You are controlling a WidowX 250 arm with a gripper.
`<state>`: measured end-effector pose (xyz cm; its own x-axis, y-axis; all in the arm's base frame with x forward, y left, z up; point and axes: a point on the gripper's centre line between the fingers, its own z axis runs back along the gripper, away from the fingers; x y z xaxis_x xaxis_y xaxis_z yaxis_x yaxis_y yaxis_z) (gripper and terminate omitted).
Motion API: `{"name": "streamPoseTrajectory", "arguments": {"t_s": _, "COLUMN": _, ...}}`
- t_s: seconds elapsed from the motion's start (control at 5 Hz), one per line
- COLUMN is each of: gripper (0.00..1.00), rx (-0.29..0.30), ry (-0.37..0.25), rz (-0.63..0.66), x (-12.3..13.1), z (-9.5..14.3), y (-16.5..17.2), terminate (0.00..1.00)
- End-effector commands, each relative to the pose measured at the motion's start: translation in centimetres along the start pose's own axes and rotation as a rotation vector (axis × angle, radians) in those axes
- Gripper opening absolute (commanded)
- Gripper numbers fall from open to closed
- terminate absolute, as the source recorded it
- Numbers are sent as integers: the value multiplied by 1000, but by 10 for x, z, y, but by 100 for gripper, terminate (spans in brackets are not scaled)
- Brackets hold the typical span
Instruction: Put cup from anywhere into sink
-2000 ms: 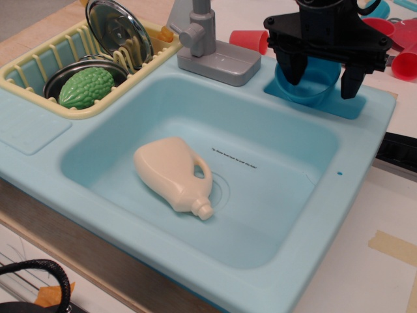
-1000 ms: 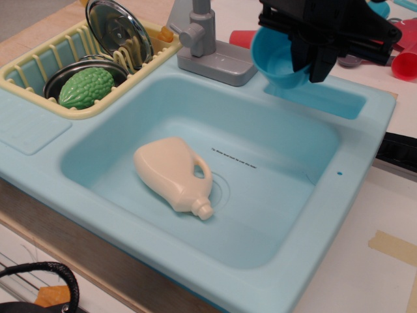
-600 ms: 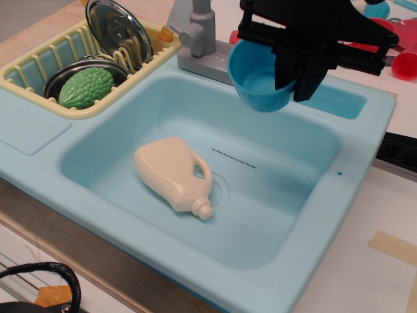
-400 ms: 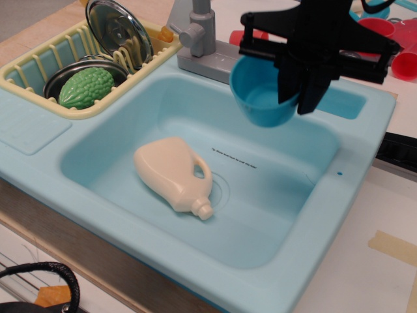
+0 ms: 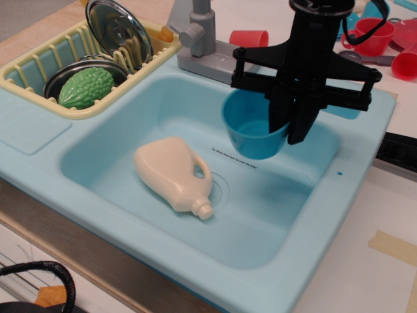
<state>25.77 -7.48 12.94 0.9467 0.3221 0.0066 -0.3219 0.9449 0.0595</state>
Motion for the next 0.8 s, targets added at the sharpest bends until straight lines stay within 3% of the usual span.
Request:
{"name": "streamPoseTrajectory", "arguments": {"t_s": 0.0, "gripper": 100, "rx": 17, "ry": 36, "rz": 45, "x": 1, "z": -3, "y": 8, "terminate": 0}}
{"name": "streamPoseTrajectory", "arguments": {"t_s": 0.2, "gripper": 100, "rx": -9, "ry": 79, "rz": 21, "x": 2, "z": -9, "y": 11, "terminate": 0}}
{"name": "streamPoseTrajectory", "arguments": {"t_s": 0.4, "gripper": 100, "rx": -9, "ry": 79, "rz": 21, "x": 2, "z": -9, "y": 11, "terminate": 0}}
{"name": "streamPoseTrajectory", "arguments": {"t_s": 0.6, "gripper": 100, "rx": -9, "ry": 79, "rz": 21, "x": 2, "z": -9, "y": 11, "terminate": 100}}
